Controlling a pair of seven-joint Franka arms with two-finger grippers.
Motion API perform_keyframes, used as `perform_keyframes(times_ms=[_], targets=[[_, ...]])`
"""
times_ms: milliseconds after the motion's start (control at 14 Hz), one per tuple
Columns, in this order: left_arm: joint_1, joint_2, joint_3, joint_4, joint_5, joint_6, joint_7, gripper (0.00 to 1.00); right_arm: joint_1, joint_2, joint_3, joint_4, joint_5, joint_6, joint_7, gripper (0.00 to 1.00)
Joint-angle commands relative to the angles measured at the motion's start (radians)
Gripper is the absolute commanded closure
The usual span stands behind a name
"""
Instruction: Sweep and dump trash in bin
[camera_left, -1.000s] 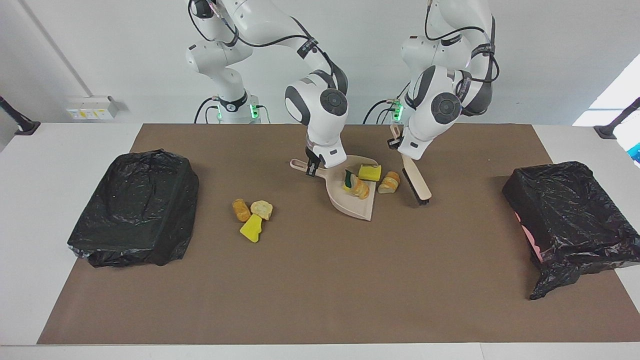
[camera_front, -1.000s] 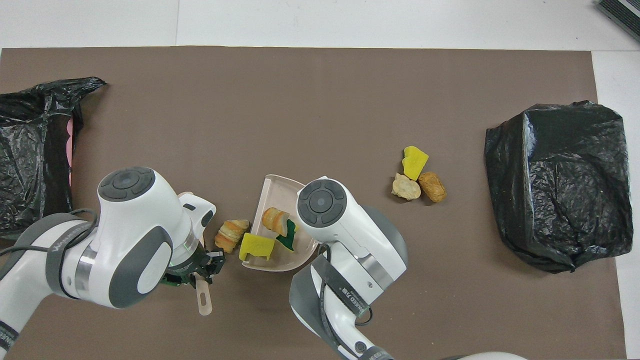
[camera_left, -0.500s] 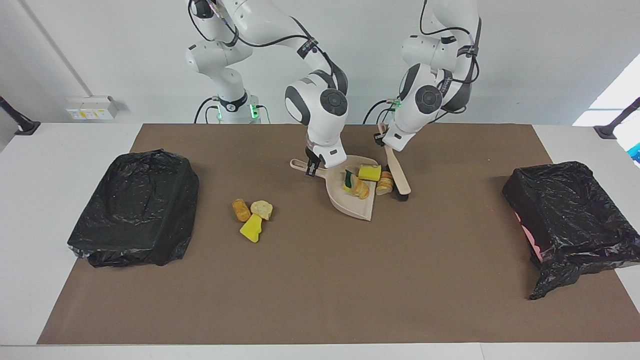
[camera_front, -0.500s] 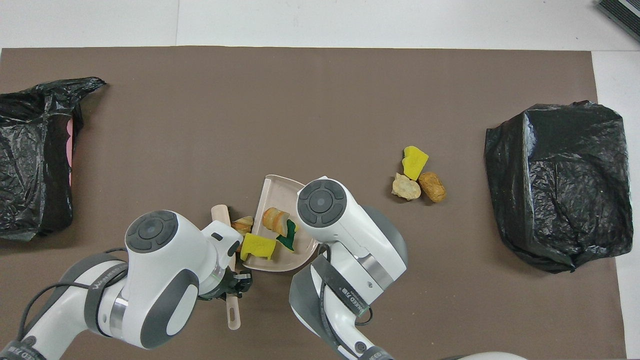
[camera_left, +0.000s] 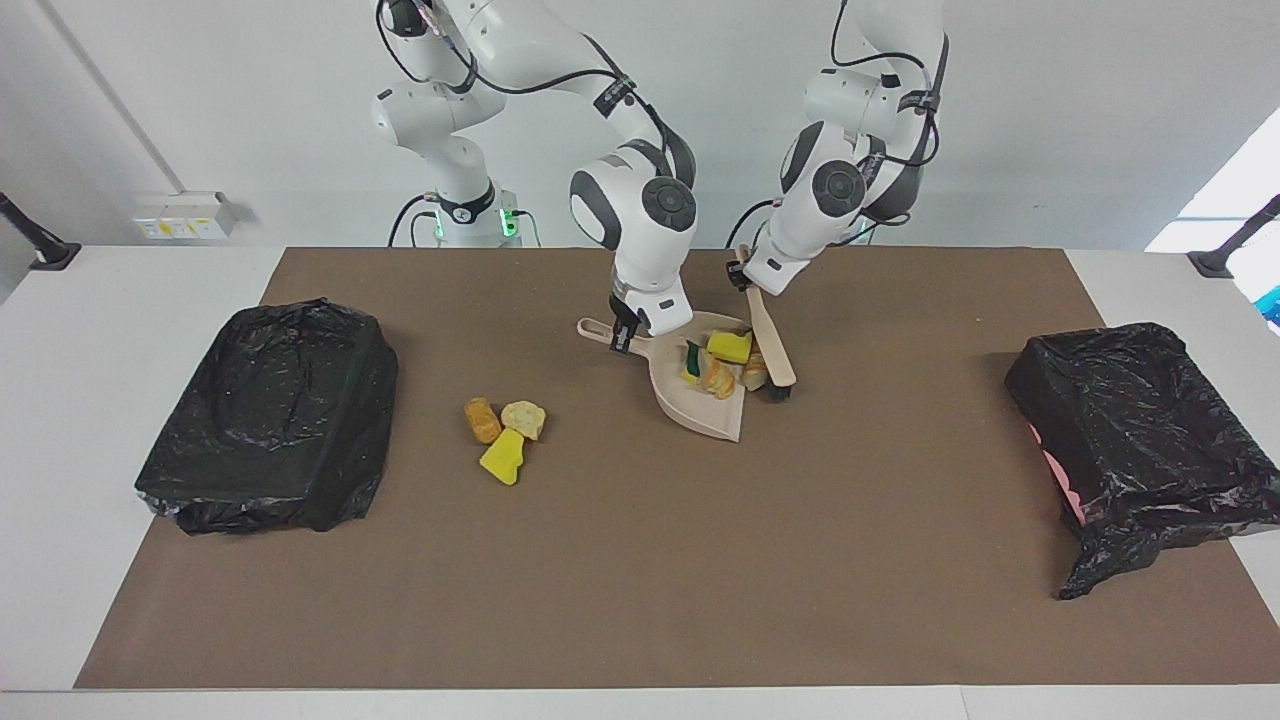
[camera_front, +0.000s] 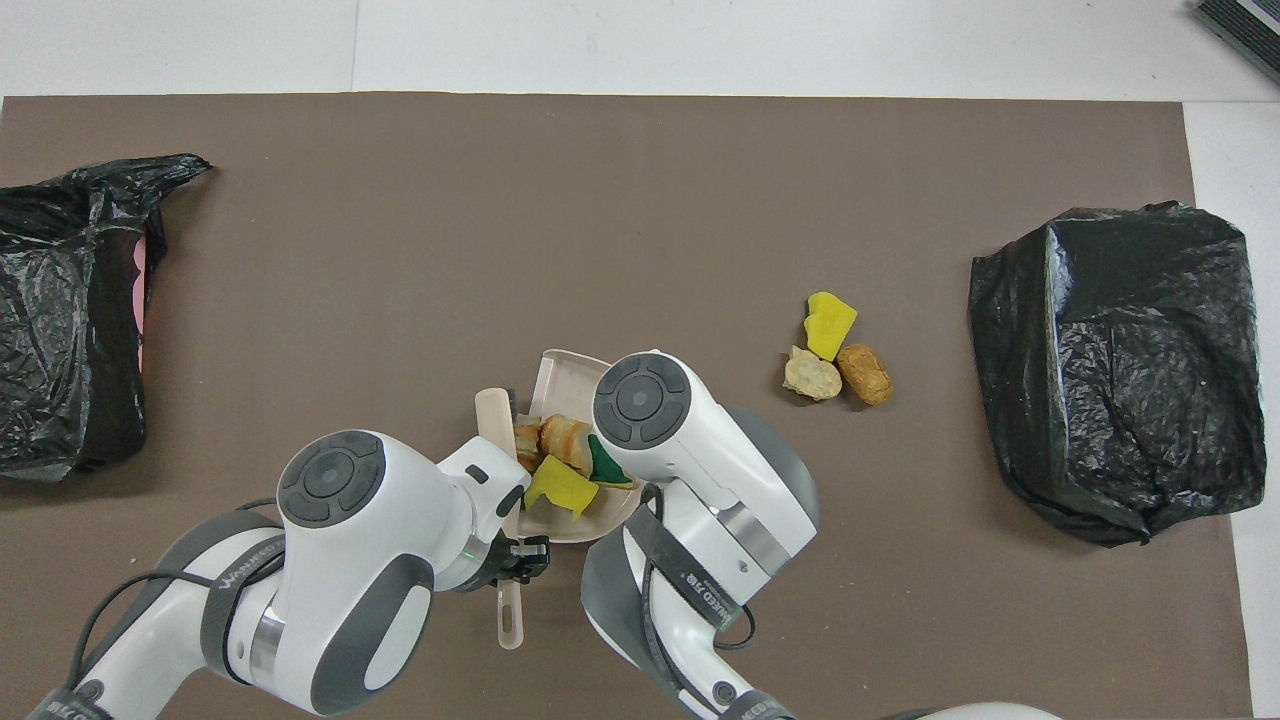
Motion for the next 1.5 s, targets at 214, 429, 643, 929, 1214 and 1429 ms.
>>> perform_keyframes(times_ms=[214,429,643,929,1214,1429], targets=[[0.071,-0.058,0.026,0.04,-0.091,-0.049,0.167,1.0,-0.012,-0.002,0.011,0.006,-0.006,-0.017,-0.028,1.0],[0.097,-0.061,0.02,0.064,-0.087,-0.061,0.178,1.0,-0.014,-0.004,0.011,-0.005,0.0,-0.011,-0.025,1.0],[0.132,-0.055,0.02,0.065,-0.029,-0.06,0.213,1.0,-0.029,-0.005,0.011,-0.016,0.004,-0.005,-0.021,1.0],[0.193,0.037,0.02,0.067,0.118,-0.04,0.321,1.0,-0.032,-0.001,0.011,-0.016,0.064,0.043,0.015,1.0],[0.236,0.116,0.02,0.065,0.226,-0.024,0.405,1.0,-0.032,-0.002,0.011,-0.039,0.09,0.079,0.046,1.0],[0.221,0.114,0.011,0.053,0.226,-0.046,0.416,1.0,-0.032,-0.002,0.011,-0.044,0.1,0.086,0.046,1.0]])
